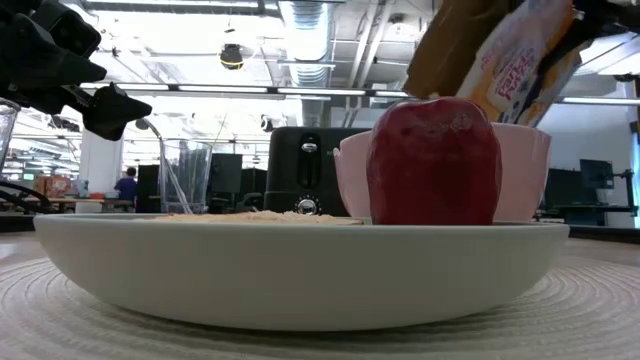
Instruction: Arrange a breakfast setting
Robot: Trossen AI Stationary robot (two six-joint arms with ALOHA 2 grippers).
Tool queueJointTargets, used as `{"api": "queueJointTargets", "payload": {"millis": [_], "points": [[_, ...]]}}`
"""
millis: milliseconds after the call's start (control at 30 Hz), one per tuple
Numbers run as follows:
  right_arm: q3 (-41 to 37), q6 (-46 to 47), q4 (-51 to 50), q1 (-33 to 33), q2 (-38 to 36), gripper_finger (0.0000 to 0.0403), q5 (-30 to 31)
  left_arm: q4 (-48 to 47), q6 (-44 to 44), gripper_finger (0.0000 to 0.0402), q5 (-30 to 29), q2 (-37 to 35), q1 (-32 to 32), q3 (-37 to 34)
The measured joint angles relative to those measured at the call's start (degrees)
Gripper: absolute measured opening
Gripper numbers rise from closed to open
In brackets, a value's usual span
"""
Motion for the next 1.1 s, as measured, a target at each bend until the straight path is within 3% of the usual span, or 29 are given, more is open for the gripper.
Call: {"api": "queueJointTargets", "payload": {"millis": [1100], "points": [[0.0, -11.6, 2.3, 8.3, 0.8, 0.0164, 11.5, 0.0, 0.0, 0.0320, 0.0, 0.0, 0.0, 0.0]]}}
